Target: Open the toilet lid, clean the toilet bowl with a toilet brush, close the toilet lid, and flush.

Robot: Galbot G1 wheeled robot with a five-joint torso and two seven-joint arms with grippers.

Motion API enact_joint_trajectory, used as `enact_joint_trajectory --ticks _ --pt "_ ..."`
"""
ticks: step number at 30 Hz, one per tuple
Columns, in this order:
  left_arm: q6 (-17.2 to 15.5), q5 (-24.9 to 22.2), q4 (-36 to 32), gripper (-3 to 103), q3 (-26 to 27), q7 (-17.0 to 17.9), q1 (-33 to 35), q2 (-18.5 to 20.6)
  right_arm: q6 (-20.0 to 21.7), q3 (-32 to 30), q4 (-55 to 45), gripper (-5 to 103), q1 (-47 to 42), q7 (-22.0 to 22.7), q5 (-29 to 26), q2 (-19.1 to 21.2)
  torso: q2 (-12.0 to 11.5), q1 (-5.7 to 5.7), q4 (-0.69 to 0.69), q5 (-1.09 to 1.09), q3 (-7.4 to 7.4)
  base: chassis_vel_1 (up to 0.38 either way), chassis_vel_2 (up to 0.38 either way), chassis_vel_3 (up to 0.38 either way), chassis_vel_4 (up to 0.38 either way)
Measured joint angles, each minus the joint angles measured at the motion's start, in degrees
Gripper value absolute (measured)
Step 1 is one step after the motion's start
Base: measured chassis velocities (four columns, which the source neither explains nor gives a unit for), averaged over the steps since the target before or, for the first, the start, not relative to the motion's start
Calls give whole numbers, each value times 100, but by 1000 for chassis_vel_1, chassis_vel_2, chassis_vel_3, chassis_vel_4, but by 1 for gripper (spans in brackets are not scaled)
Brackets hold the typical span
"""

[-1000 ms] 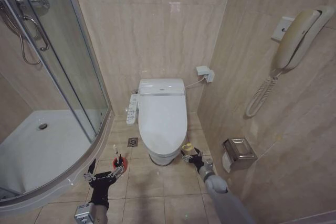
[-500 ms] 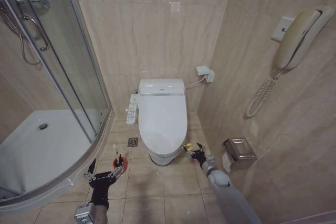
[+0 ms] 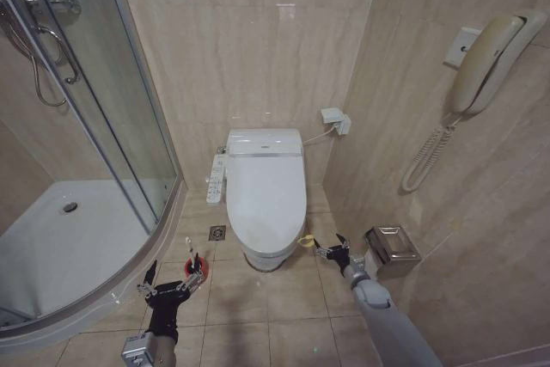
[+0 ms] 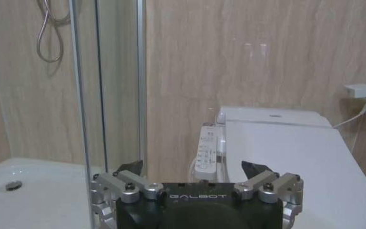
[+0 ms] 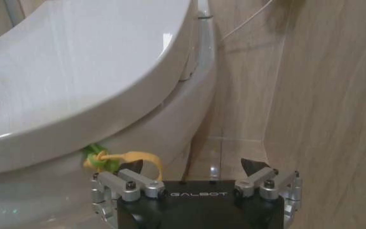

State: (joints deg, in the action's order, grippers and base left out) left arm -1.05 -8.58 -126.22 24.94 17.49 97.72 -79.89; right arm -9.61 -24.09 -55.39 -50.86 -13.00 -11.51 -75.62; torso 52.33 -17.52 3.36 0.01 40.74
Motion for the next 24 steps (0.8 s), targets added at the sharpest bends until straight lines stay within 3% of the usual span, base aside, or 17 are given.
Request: enact_joint_trajectory --ticks 24 --pt "0 0 0 100 0 0 0 0 -5 -135 258 100 59 -139 105 -33 0 1 0 -1 0 0 0 0 0"
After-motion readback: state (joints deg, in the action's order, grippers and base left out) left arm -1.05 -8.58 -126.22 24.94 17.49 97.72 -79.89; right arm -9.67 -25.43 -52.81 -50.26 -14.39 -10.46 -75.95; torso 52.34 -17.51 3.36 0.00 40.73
